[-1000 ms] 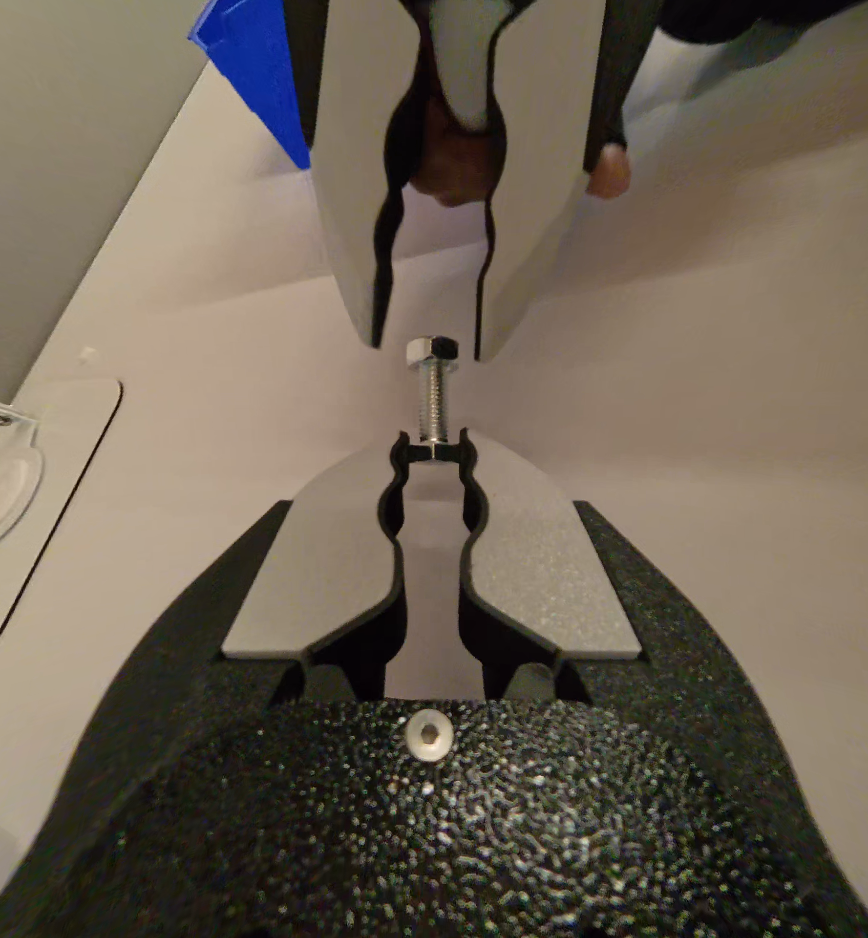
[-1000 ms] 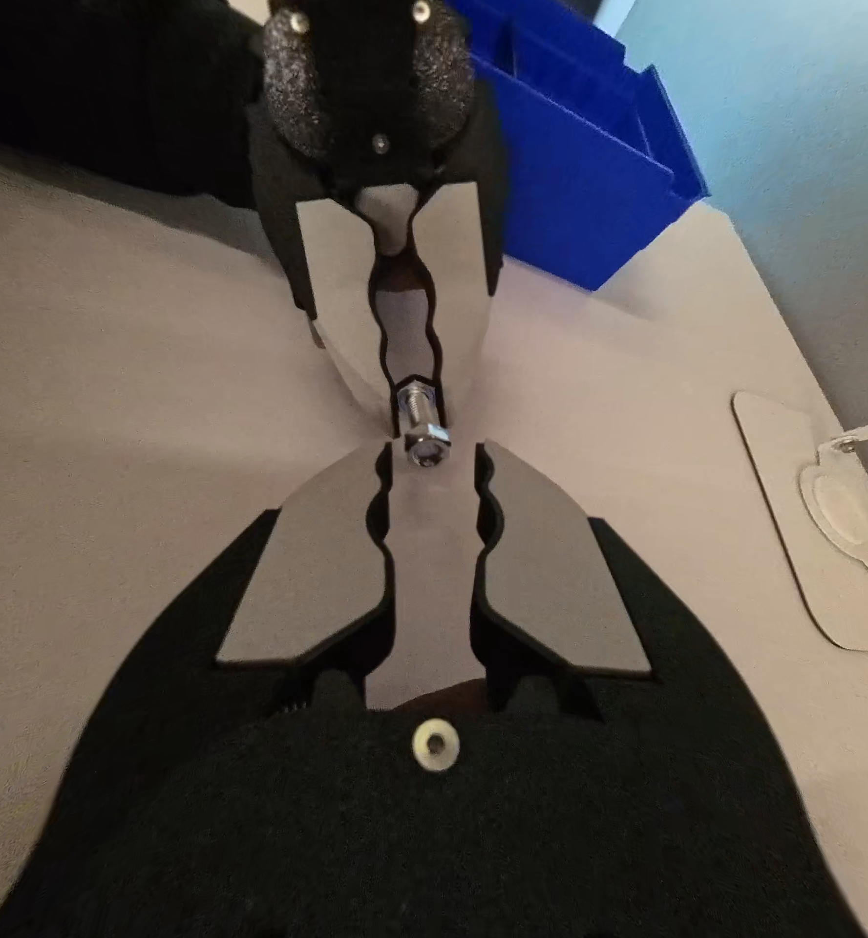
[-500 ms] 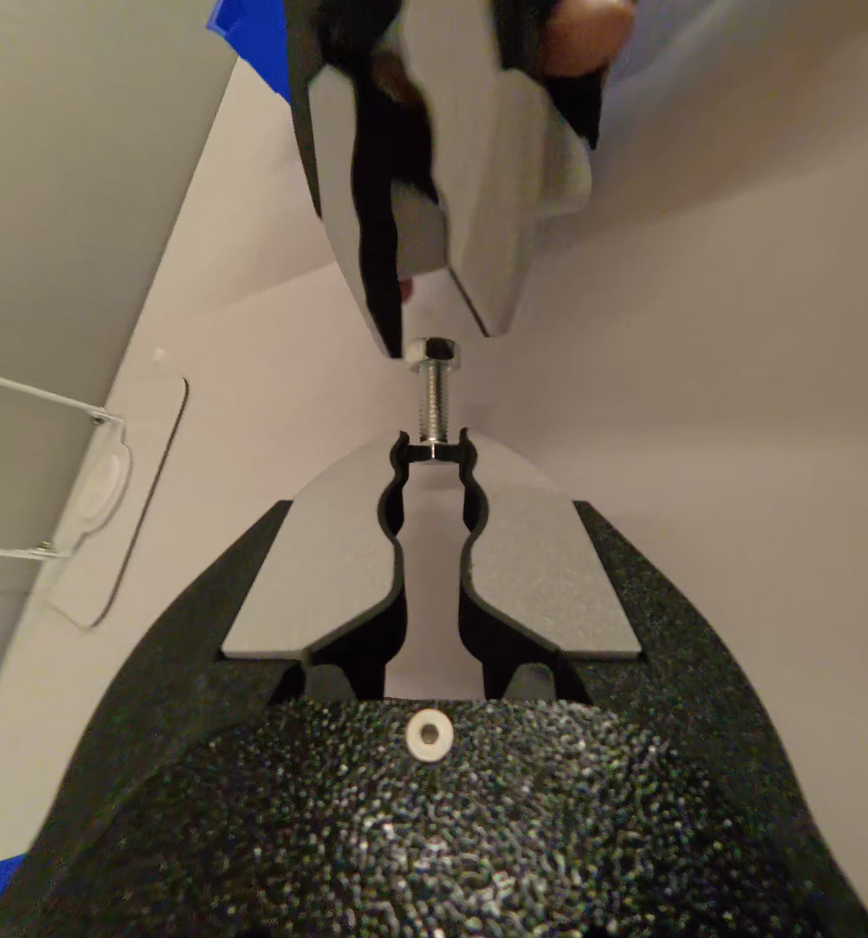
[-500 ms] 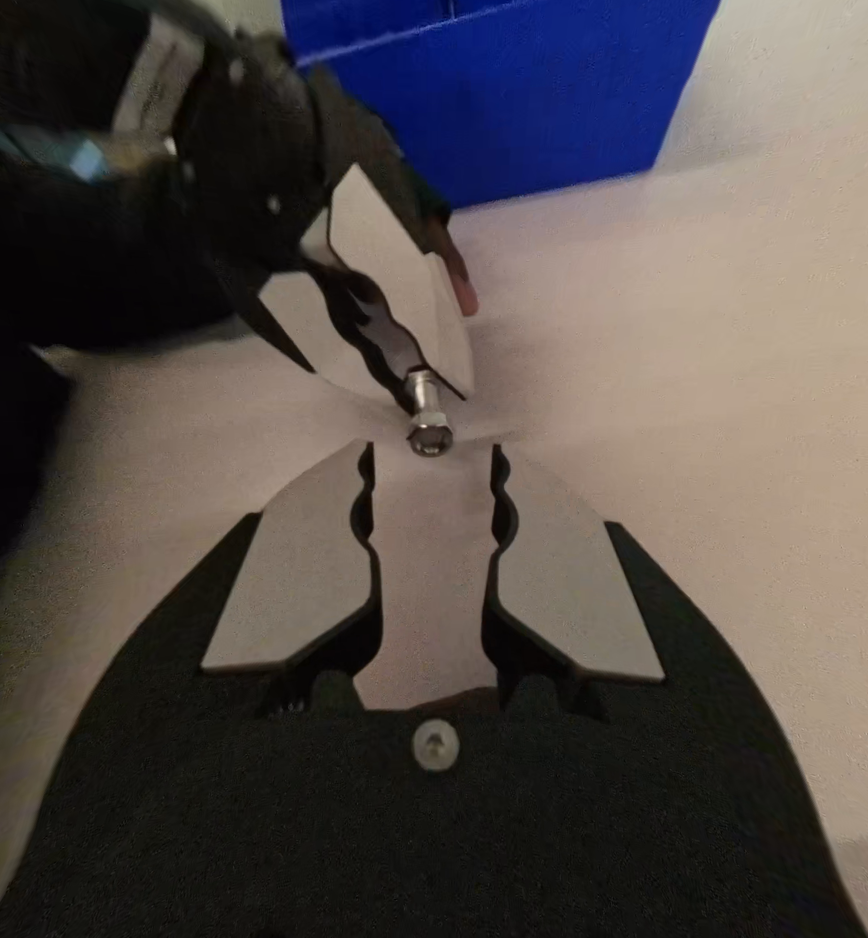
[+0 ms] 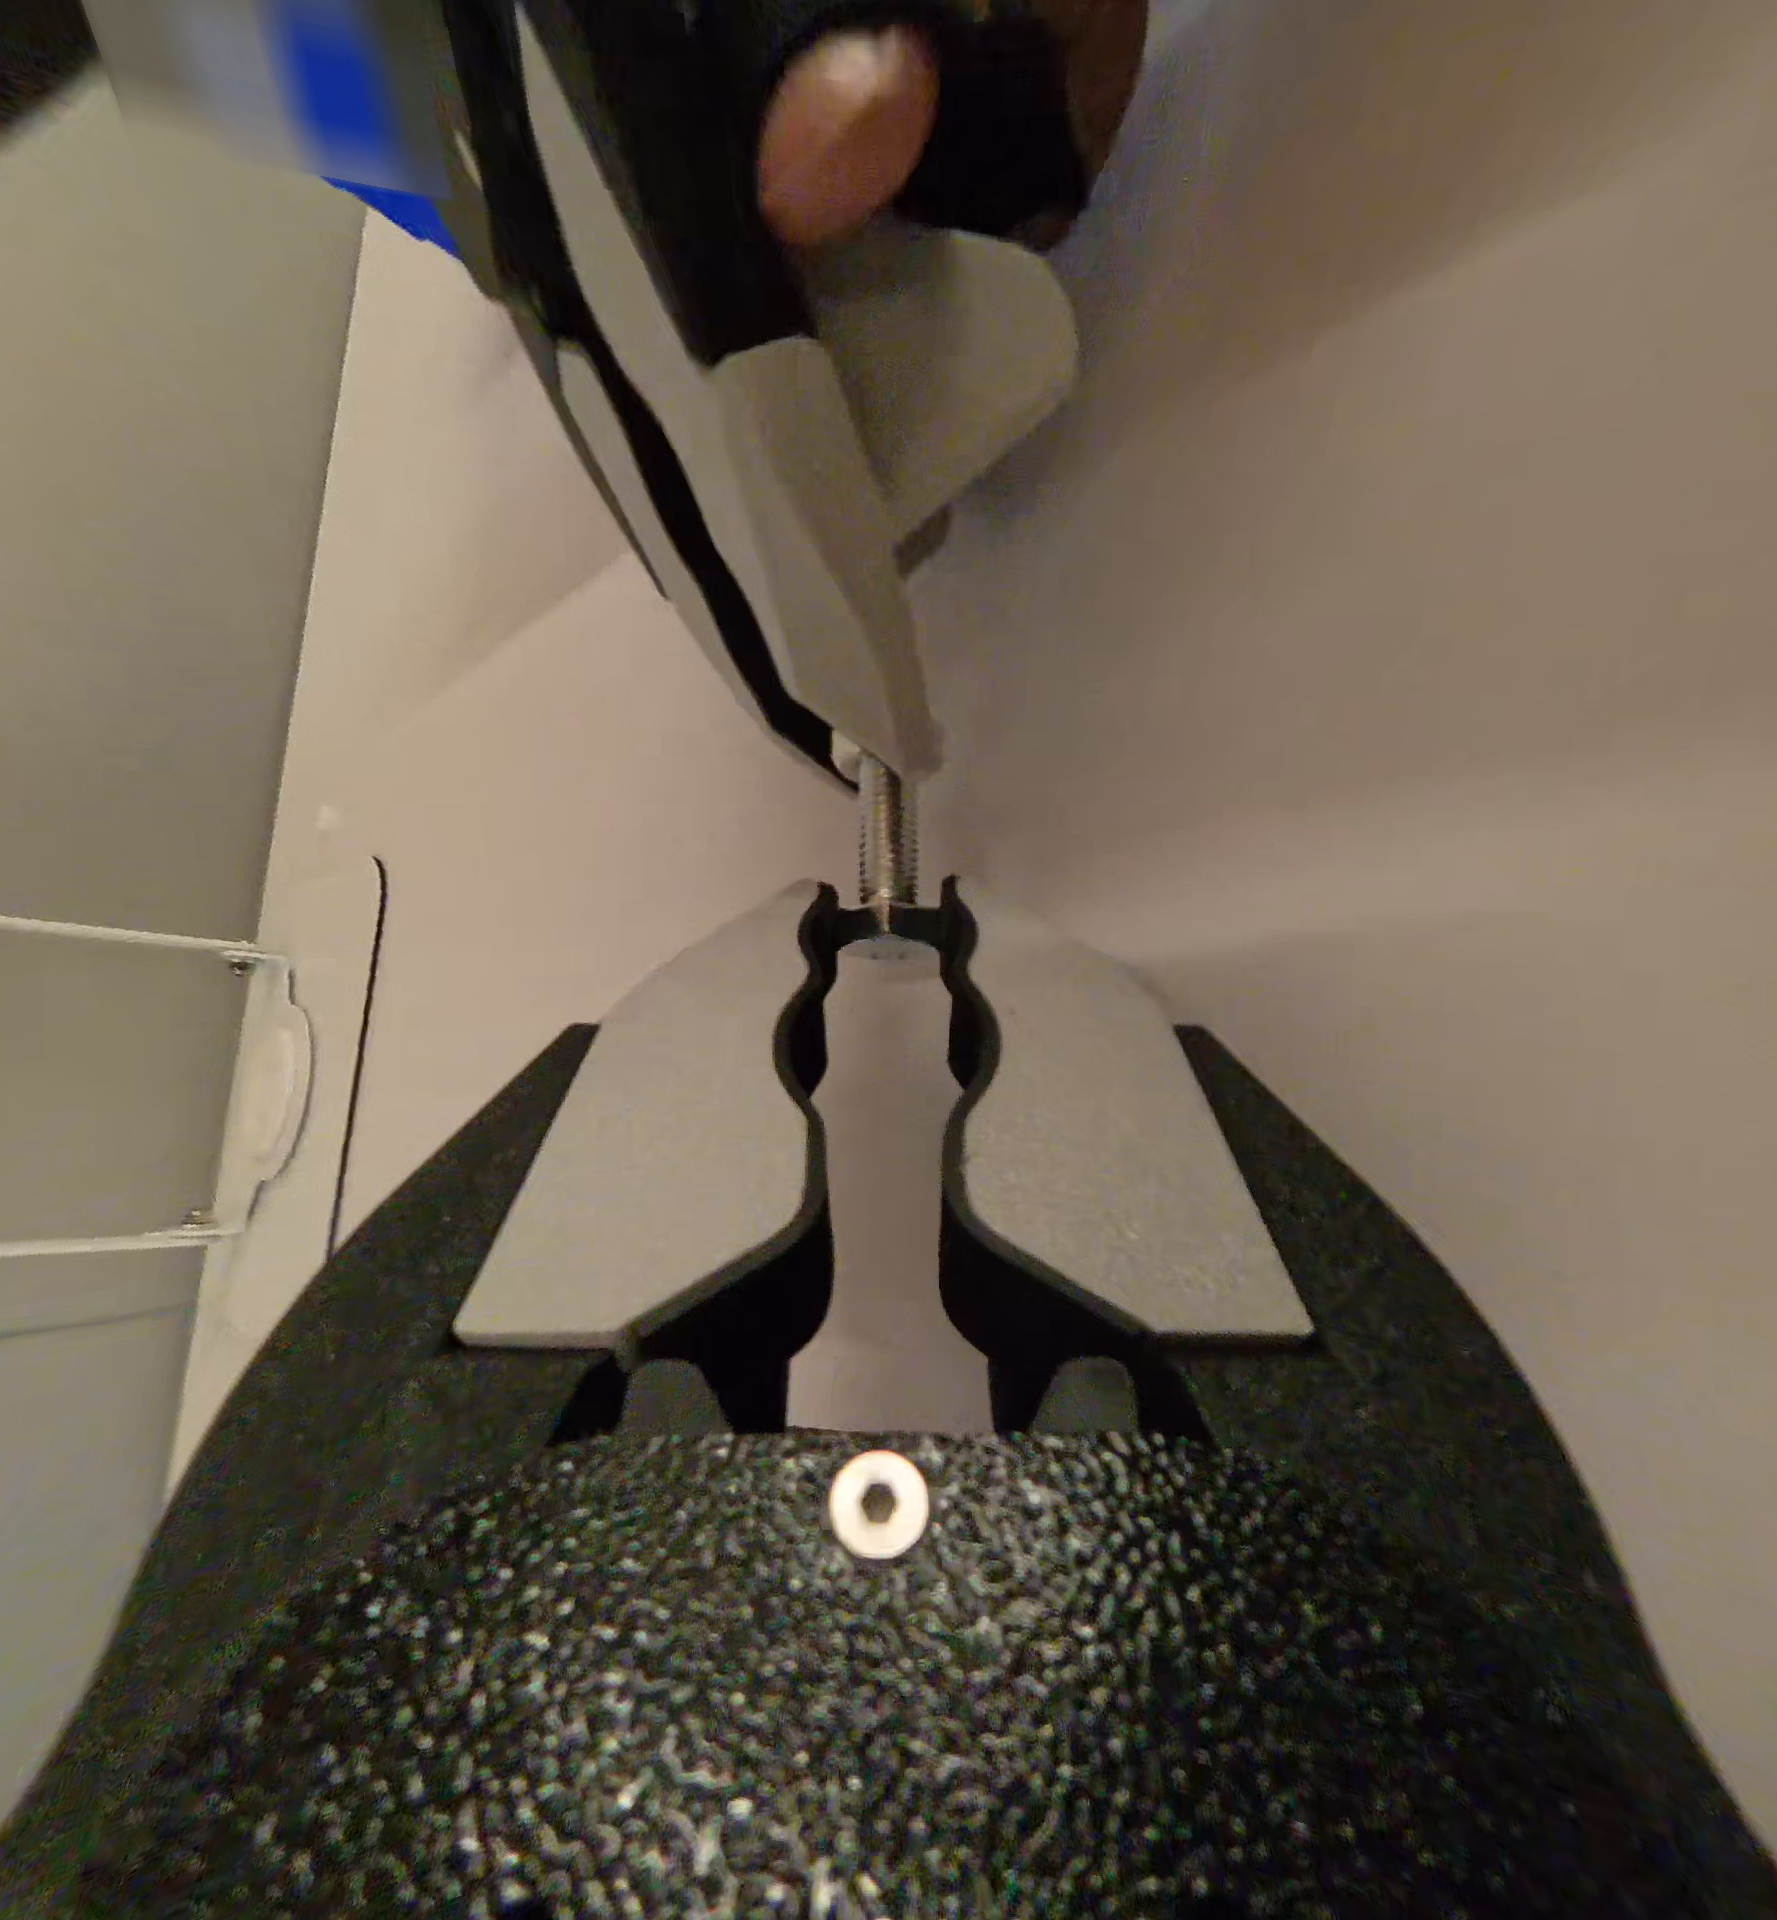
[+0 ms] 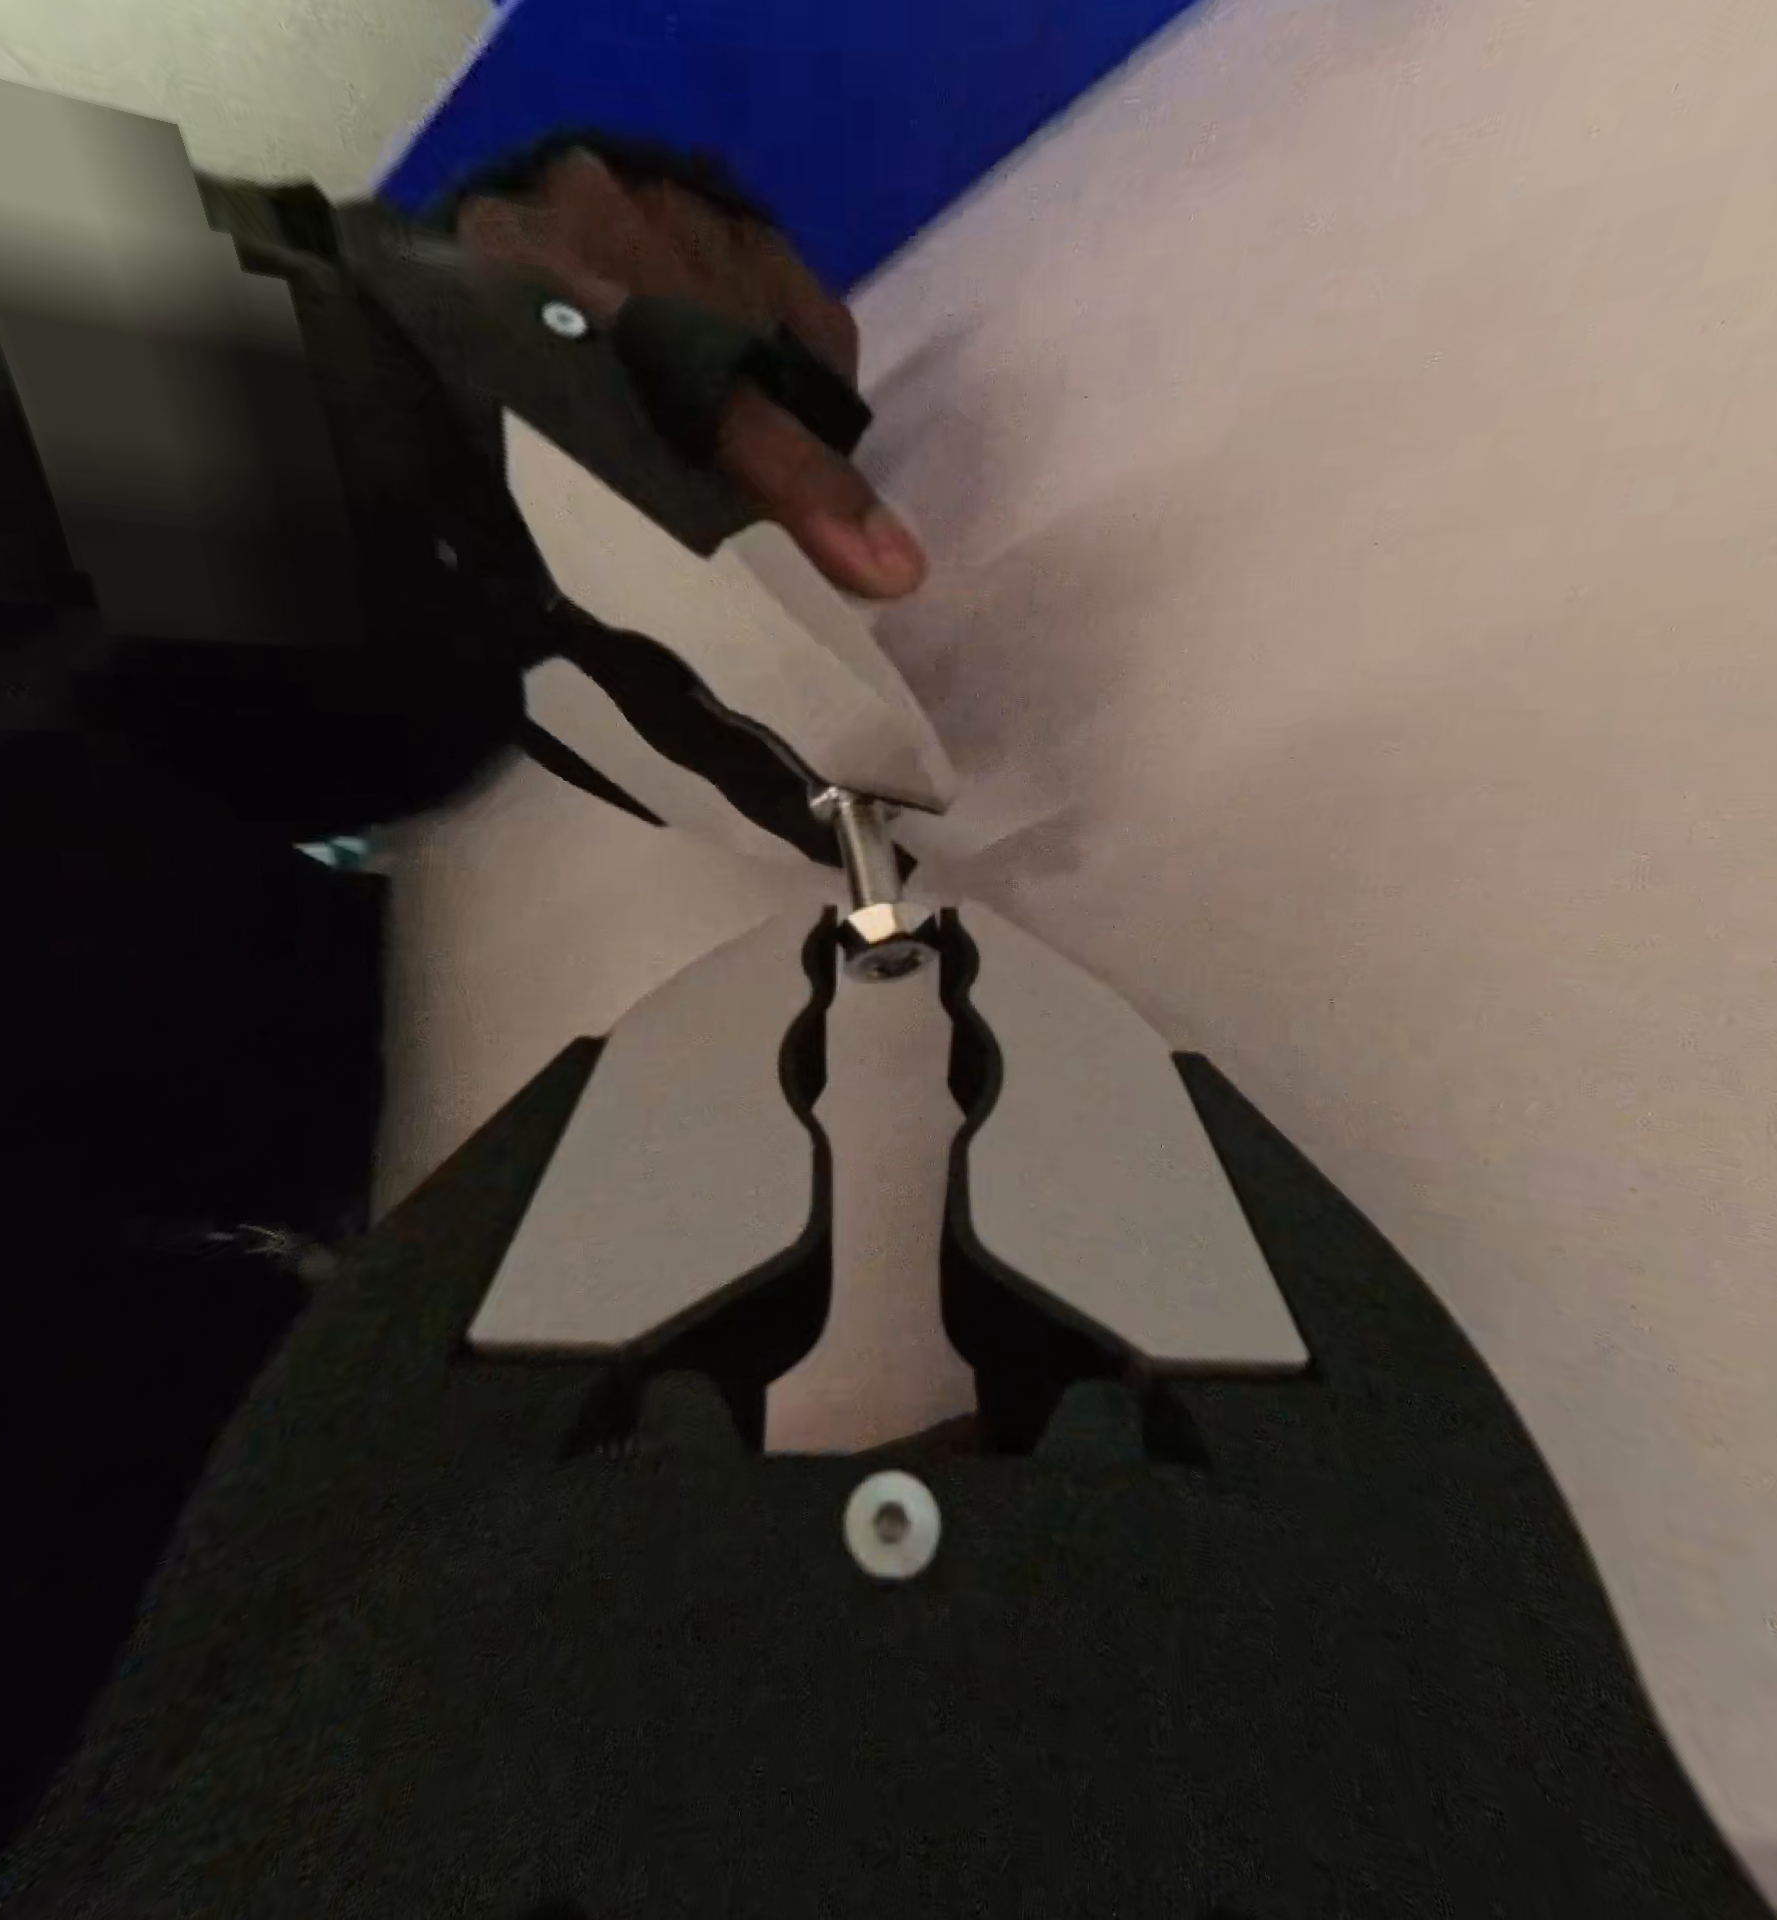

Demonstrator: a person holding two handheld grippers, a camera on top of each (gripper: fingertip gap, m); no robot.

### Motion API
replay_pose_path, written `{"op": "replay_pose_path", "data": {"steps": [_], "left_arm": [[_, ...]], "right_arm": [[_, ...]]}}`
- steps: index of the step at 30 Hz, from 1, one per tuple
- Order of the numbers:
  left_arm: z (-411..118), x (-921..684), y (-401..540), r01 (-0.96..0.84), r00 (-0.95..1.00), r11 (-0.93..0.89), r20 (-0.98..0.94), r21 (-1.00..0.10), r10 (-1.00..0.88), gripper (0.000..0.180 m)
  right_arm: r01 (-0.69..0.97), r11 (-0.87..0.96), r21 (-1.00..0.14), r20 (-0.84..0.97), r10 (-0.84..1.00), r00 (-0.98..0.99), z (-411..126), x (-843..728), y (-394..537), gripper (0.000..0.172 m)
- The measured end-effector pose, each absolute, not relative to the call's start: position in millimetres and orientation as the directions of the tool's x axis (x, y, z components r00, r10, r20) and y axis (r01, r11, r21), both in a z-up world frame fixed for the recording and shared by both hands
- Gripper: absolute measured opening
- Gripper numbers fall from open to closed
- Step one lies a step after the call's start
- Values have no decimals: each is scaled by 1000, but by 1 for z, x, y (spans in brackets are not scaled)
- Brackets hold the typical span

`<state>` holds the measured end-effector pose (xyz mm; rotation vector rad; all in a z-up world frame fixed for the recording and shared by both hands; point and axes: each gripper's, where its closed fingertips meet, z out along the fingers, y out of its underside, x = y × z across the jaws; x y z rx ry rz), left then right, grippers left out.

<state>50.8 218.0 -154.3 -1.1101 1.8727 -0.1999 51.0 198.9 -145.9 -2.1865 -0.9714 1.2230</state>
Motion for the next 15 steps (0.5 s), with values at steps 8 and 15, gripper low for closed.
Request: {"op": "replay_pose_path", "data": {"steps": [8,15], "left_arm": [[-140,49,220,-549,-36,299,-335,-781,-942,18],[-135,50,211,-503,-63,244,-247,-829,-967,18]], "right_arm": [[500,-33,-865,124,953,278,-125,56,209,45],[537,99,-838,264,934,240,-126,48,204,19]]}}
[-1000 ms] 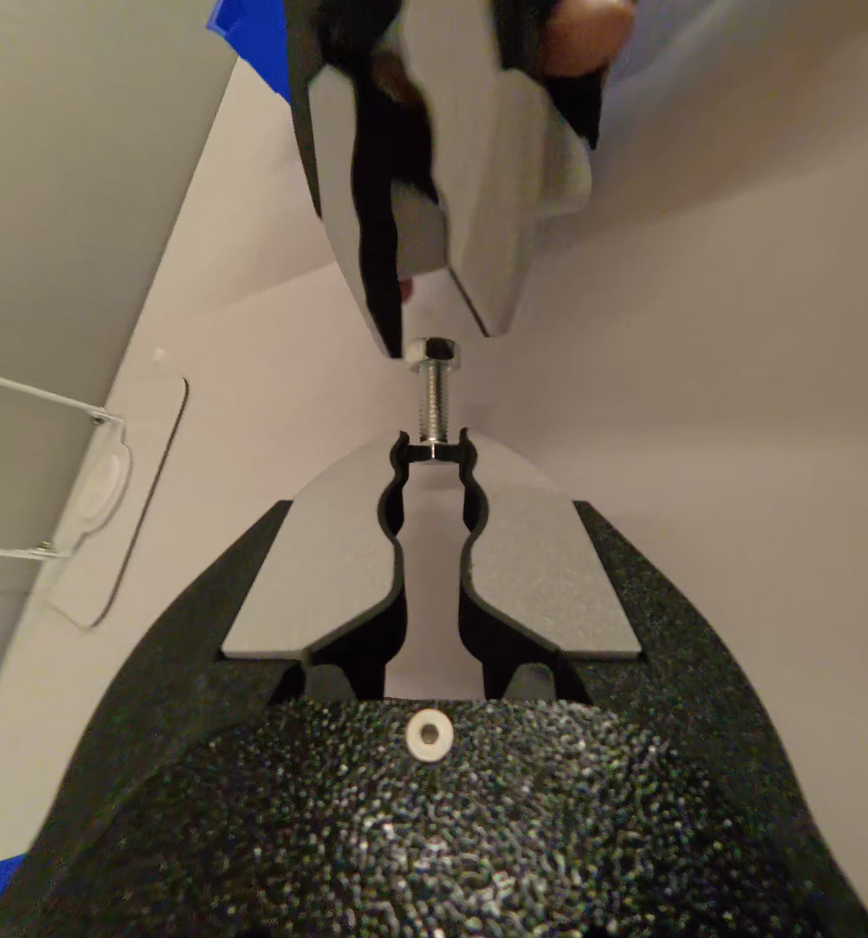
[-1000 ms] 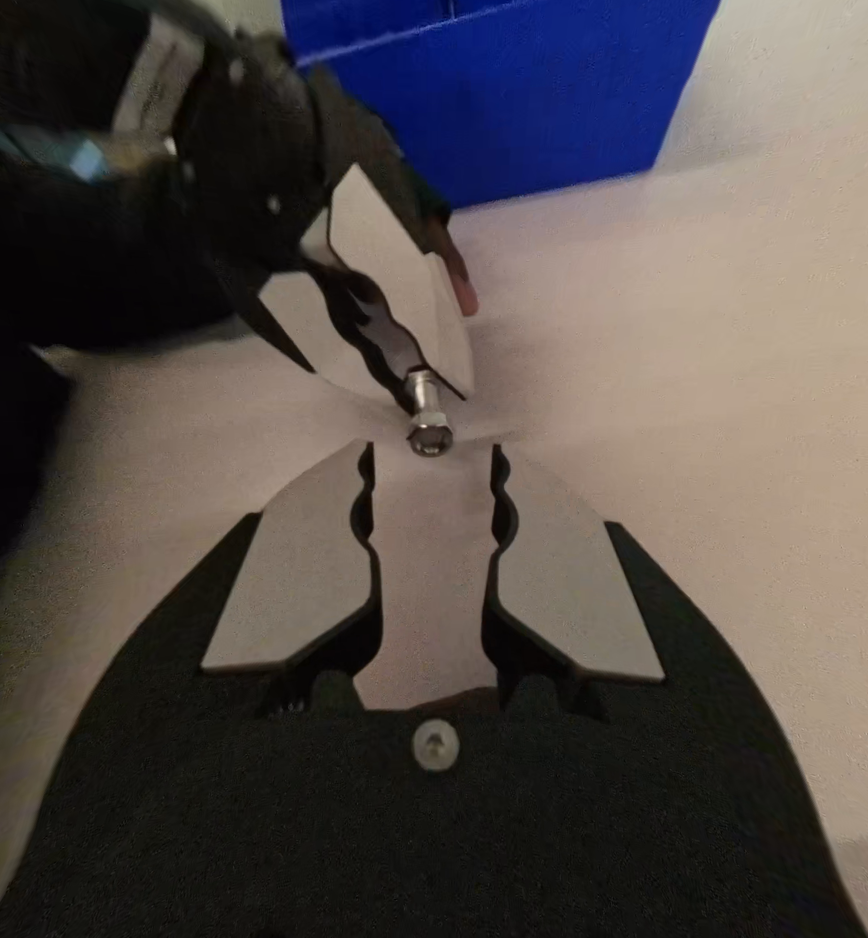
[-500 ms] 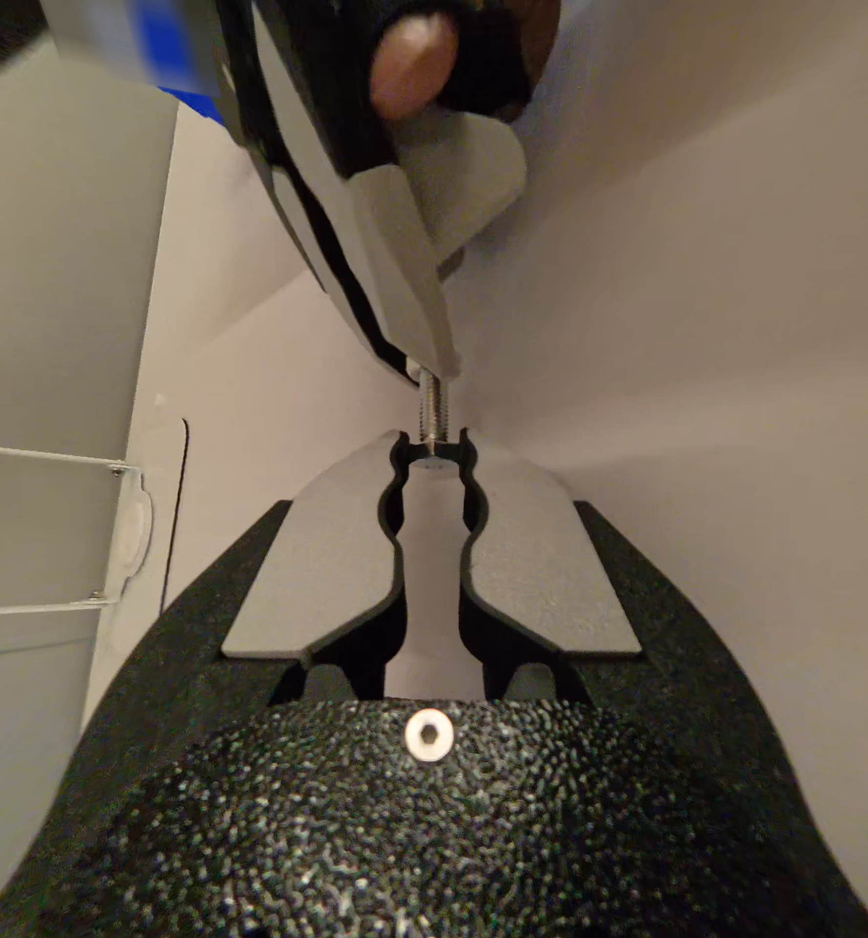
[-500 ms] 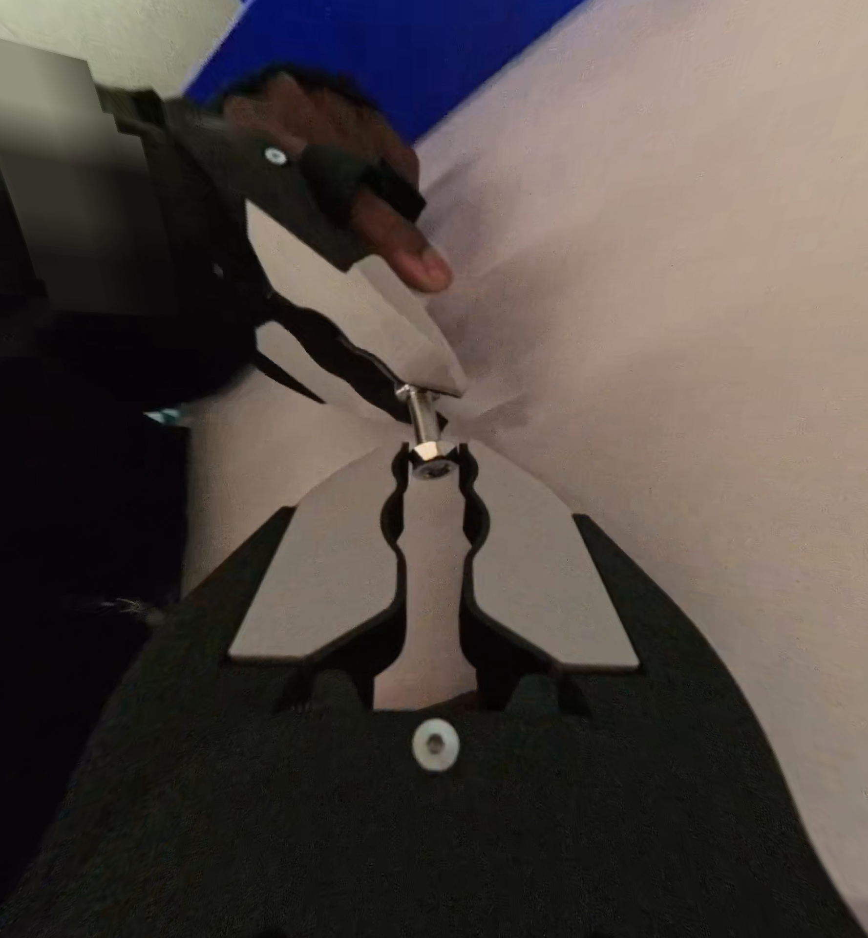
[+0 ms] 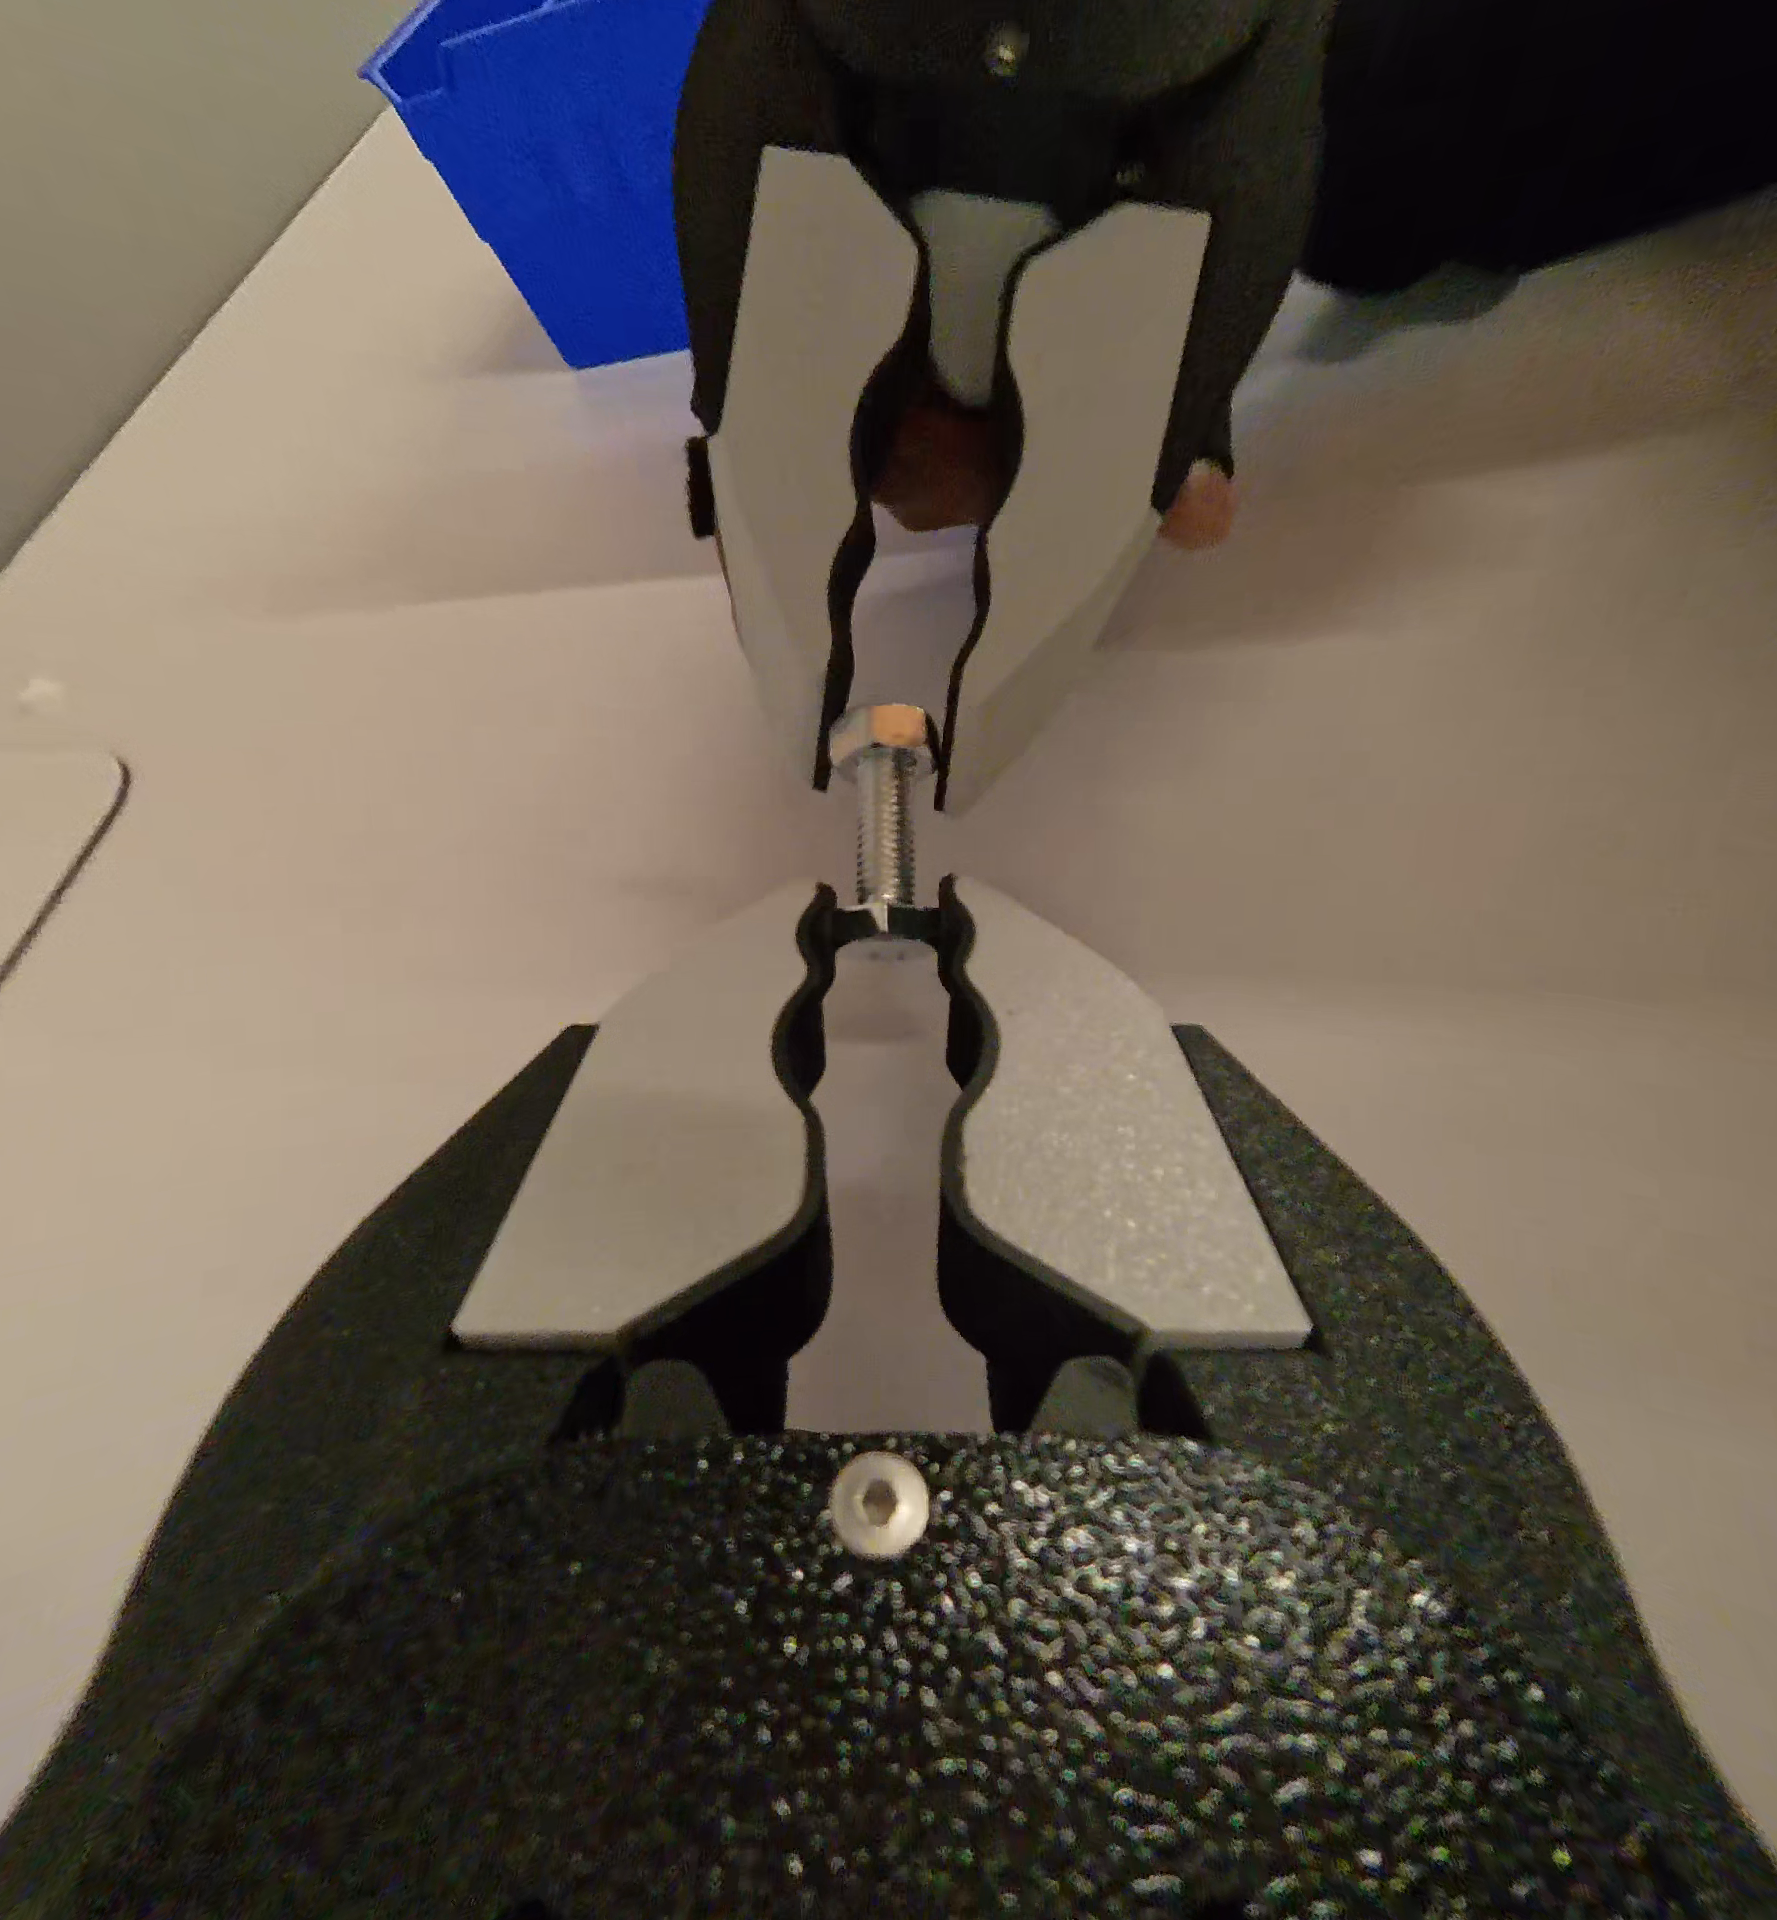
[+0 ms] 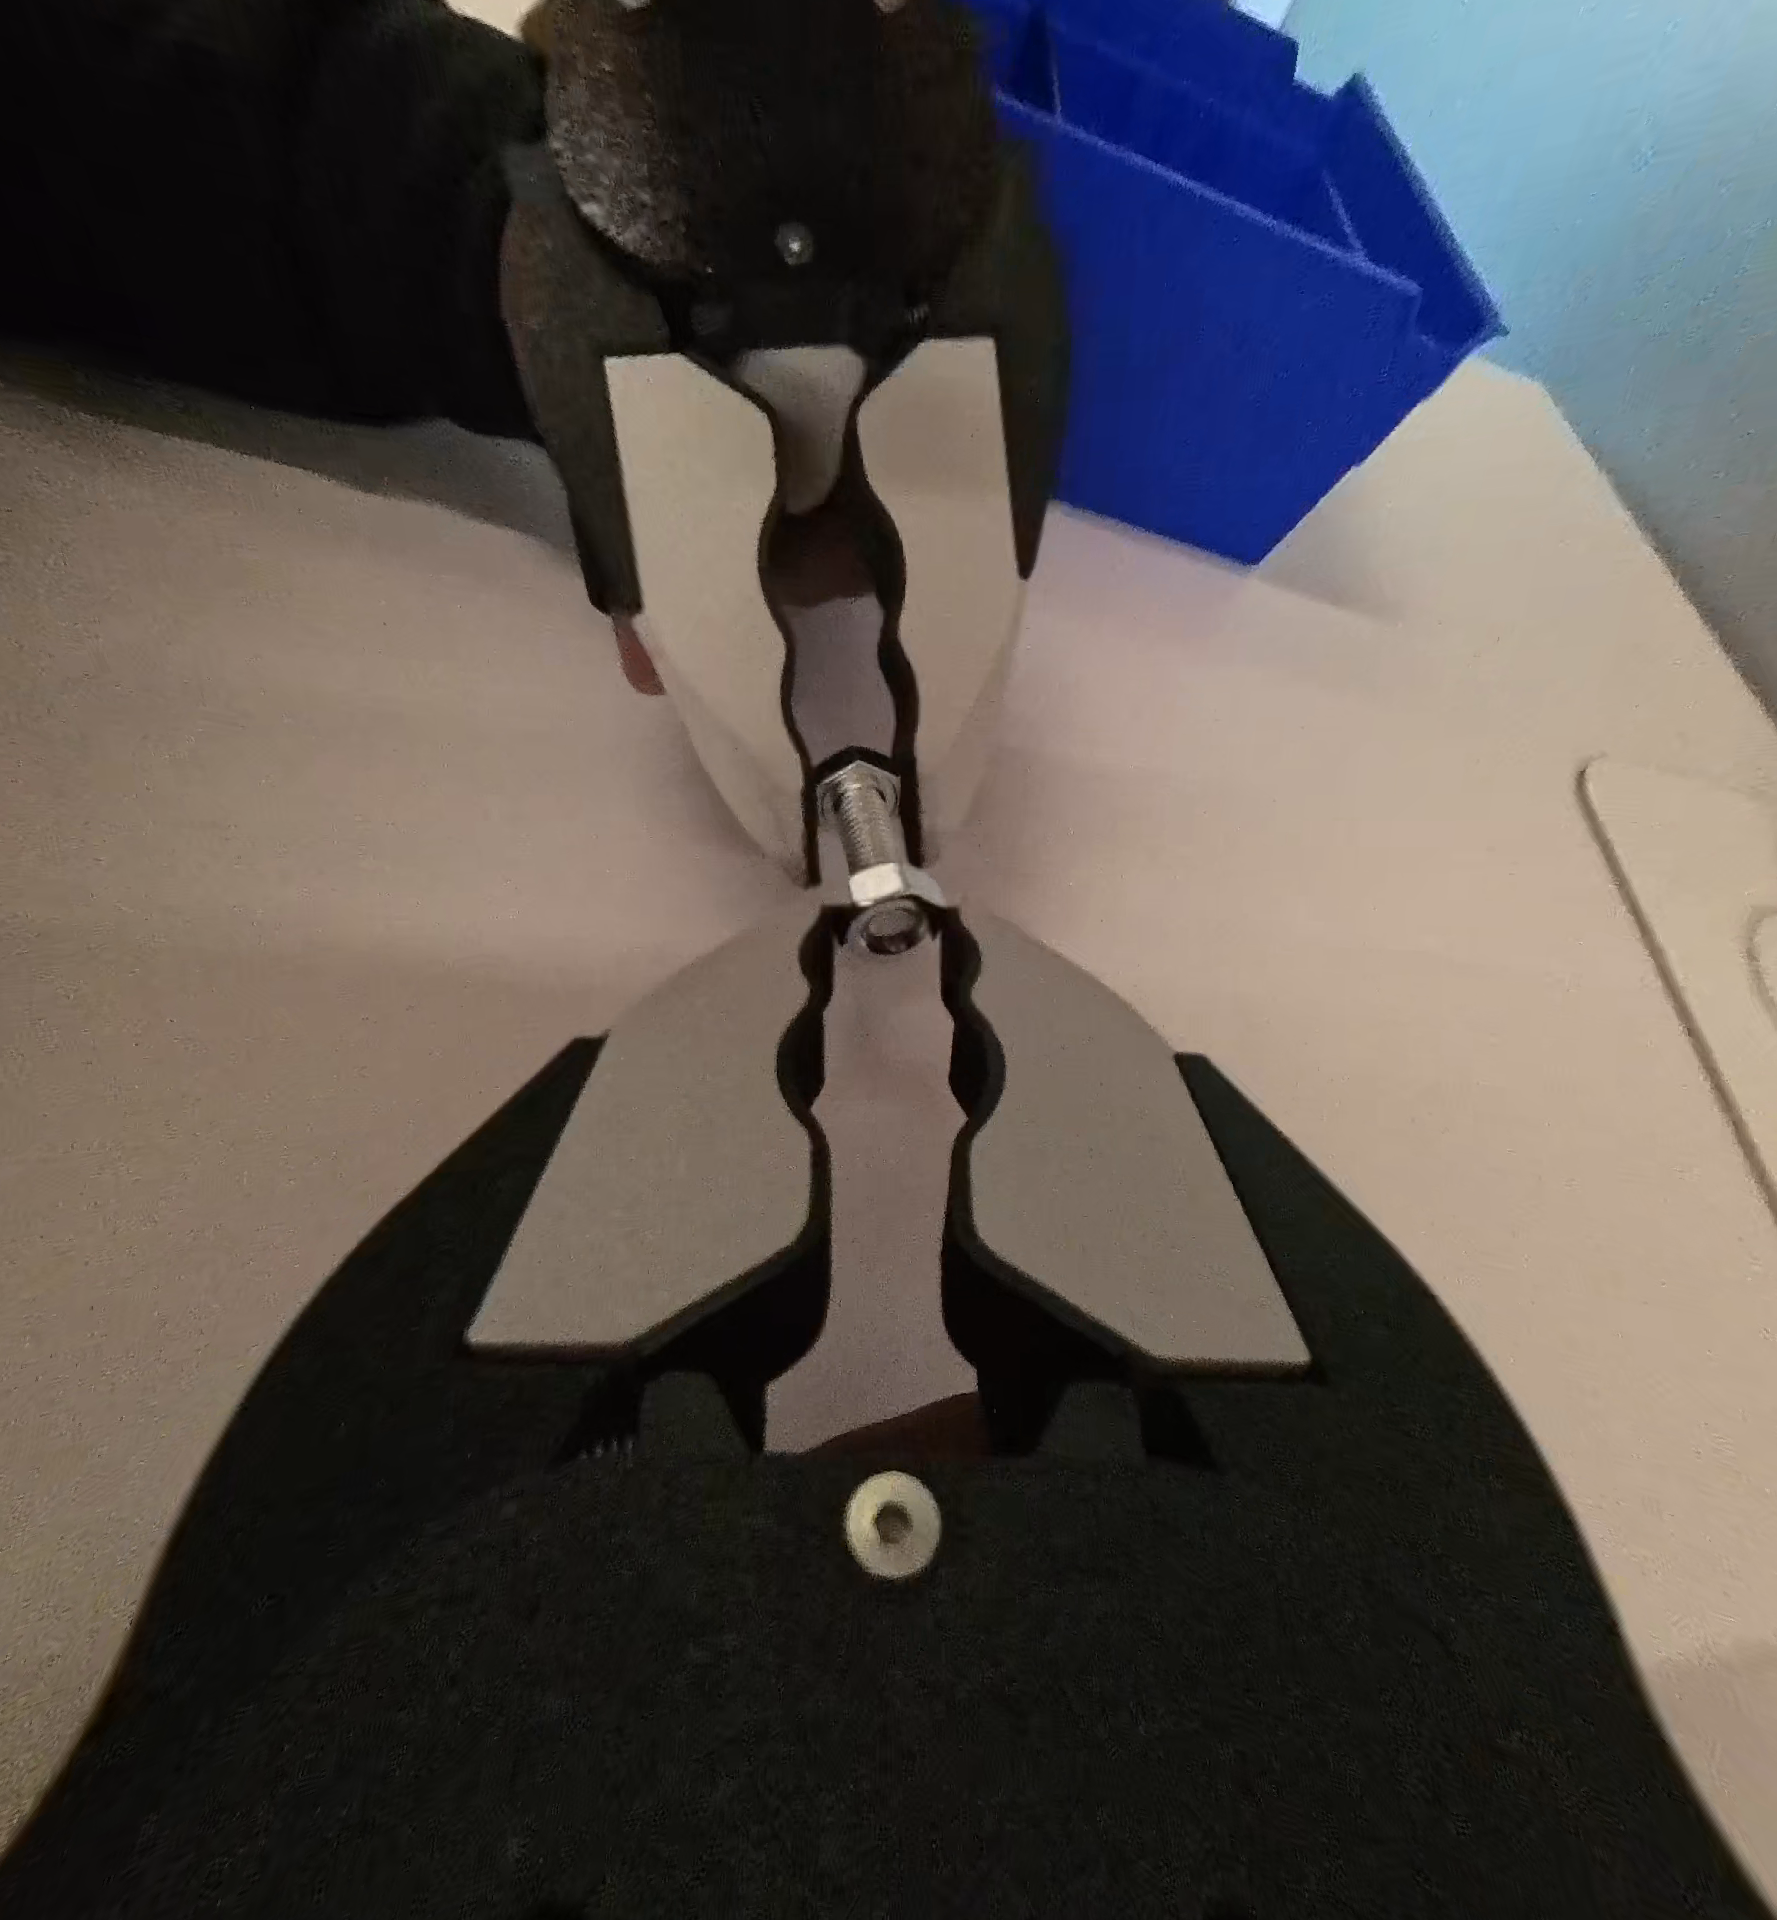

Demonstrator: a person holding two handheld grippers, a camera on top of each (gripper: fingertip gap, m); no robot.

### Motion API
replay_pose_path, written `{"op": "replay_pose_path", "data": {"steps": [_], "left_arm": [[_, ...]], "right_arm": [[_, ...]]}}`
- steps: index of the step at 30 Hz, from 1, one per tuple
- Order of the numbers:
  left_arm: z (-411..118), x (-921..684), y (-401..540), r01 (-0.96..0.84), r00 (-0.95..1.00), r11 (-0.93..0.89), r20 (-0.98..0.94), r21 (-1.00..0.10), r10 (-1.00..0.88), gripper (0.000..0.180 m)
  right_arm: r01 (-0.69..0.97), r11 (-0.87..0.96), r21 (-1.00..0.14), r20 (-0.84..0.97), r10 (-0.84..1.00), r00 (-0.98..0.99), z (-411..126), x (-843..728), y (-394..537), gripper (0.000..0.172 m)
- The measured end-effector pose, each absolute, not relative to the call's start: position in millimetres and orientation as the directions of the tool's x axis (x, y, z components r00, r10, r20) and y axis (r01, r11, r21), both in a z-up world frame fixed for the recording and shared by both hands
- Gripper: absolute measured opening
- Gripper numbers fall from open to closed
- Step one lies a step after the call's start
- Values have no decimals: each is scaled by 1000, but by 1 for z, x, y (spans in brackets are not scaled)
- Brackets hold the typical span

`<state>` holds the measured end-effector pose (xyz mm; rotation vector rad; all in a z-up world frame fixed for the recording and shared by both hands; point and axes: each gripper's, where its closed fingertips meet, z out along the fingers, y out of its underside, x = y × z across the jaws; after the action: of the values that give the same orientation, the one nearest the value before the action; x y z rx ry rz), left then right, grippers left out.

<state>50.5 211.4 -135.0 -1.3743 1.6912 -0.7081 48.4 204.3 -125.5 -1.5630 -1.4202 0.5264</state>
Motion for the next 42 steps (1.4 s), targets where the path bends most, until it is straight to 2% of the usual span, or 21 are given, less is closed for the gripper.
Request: {"op": "replay_pose_path", "data": {"steps": [2,3,5,7,9,10,13,16,18,20,22,23,26,27,29,30,31,33,35,39,42], "left_arm": [[-139,50,212,-530,-82,345,-358,-775,-930,18],[-141,51,213,-547,-97,417,-440,-725,-893,18],[-146,52,211,-568,-152,543,-569,-619,-808,18],[-147,54,211,-571,-154,554,-584,-606,-797,18],[-141,55,214,-550,-101,481,-517,-683,-850,18],[-138,54,216,-542,-79,441,-480,-715,-874,18],[-131,51,219,-506,-36,335,-369,-795,-929,18],[-125,51,215,-466,-39,270,-285,-843,-958,18],[-125,52,212,-454,-53,252,-257,-854,-965,18],[-125,53,209,-451,-69,259,-257,-854,-964,18],[-131,52,211,-485,-75,310,-314,-818,-946,18],[-134,52,212,-506,-80,357,-370,-785,-926,18],[-141,52,211,-536,-137,513,-531,-671,-836,18],[-142,53,210,-536,-144,526,-542,-661,-828,18],[-139,54,211,-525,-121,477,-493,-705,-861,18],[-137,53,212,-517,-101,440,-458,-734,-883,18],[-136,52,214,-513,-86,397,-414,-761,-906,18],[-133,49,216,-501,-58,311,-328,-807,-943,18],[-128,48,217,-476,-39,245,-258,-844,-965,18],[-128,49,209,-458,-70,165,-150,-874,-986,18],[-130,51,200,-455,-108,109,-67,-884,-992,18]], "right_arm": [[542,-96,-835,67,960,273,-135,50,202,19],[519,-248,-818,-96,948,303,-139,51,199,19],[454,-541,-708,-428,840,333,-146,51,191,19],[400,-623,-672,-545,782,303,-144,52,190,20],[361,-556,-749,-489,831,266,-133,53,196,28],[351,-482,-803,-408,873,266,-127,54,201,36],[377,-174,-910,-70,959,275,-114,57,208,42],[451,61,-890,185,953,238,-112,55,204,38],[484,131,-865,265,939,219,-115,51,201,33],[501,135,-855,280,933,227,-118,48,202,20],[529,21,-849,177,953,245,-126,49,203,19],[522,-87,-849,65,962,267,-130,49,202,19],[420,-524,-741,-427,851,307,-138,49,192,19],[376,-617,-692,-544,787,292,-138,50,190,19],[303,-672,-675,-632,740,233,-132,50,193,20],[283,-651,-705,-613,759,218,-128,50,196,22],[281,-599,-750,-556,801,222,-125,51,199,32],[312,-422,-851,-354,901,252,-121,54,204,44],[370,-240,-898,-148,954,260,-120,55,205,52],[462,19,-887,140,963,230,-125,50,202,47],[479,143,-866,274,937,215,-124,45,199,23]]}}
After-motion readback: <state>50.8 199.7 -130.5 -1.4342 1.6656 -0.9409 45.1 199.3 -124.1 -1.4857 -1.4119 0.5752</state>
